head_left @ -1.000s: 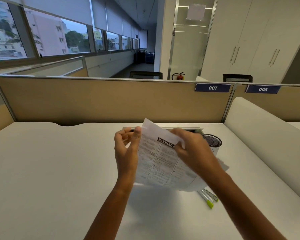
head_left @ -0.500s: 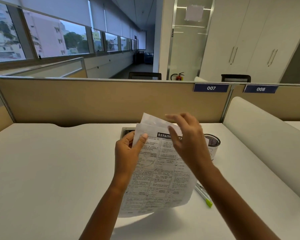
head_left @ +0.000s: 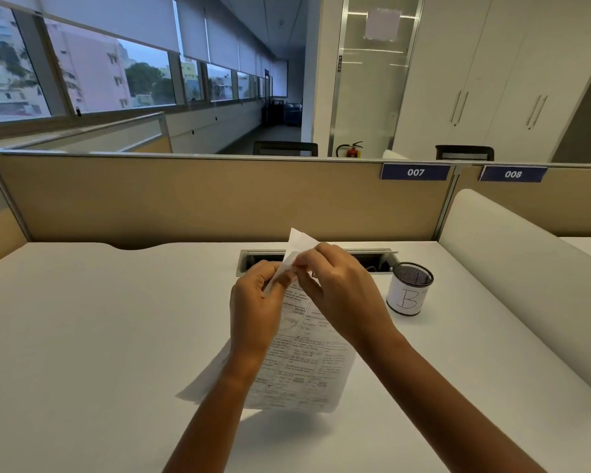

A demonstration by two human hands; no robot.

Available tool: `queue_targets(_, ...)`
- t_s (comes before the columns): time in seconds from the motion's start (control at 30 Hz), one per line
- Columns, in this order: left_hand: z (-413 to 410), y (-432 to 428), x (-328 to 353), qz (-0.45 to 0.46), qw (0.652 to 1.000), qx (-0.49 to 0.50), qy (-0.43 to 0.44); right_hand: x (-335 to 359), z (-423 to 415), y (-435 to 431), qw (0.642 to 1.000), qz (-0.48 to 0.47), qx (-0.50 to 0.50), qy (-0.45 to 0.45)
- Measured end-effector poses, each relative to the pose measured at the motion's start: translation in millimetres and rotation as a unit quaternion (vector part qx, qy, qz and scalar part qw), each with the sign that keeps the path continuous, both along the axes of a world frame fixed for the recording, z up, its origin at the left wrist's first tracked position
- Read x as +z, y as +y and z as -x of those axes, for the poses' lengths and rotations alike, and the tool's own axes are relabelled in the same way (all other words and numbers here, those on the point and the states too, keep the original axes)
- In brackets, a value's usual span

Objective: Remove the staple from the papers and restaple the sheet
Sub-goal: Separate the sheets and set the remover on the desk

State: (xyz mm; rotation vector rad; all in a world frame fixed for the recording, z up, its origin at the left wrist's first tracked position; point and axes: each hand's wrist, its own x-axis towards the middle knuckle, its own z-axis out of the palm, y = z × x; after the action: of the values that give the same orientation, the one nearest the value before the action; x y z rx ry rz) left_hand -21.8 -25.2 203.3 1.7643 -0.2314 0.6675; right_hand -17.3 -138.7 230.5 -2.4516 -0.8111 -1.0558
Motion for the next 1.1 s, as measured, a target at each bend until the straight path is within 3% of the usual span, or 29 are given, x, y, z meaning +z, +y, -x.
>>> queue_targets(0.2, -3.5, -0.7, 0.3, -0.067, 0.997, 0.010, -0.038, 6.5, -4.9, -6.2, 0.997, 0.071, -0.016, -0.024)
queue_targets(0.33, -3.9, -1.3, -0.2, -0.054, 0.998, -0.009, -0.024, 7.1, -7.6, -8.3, 0.994, 0.096, -0.024, -0.035)
queue_targets(0.5, -2.5, -7.9, 2.5, 0.058, 0.998, -0.016, 0.033, 2.9, -10.4, -5.8, 0.998, 0.050, -0.023, -0.021)
queue_targets(0.6, -2.5, -9.5, 3.3, 0.097, 0.993, -0.036, 0.061, -3.2, -9.0, -2.1, 0.999, -0.023, -0.025, 0.016)
queue_targets(0.7, -4.2, -9.2, 1.6, 0.098, 0.992, -0.042, 0.073, -8.8, -9.7, -0.2, 0.994, -0.092, -0.016, 0.055)
queue_targets(0.87, -7.6, -6.4, -0.9, 0.095, 0.992, -0.036, 0.075, -14.2, -8.5, -1.4, 0.990, -0.124, 0.002, 0.061)
queue_targets(1.1, -7.2, -9.0, 0.3, 0.077, 0.996, -0.027, 0.042, -11.8, -9.5, -2.2, 0.996, -0.079, -0.016, 0.031)
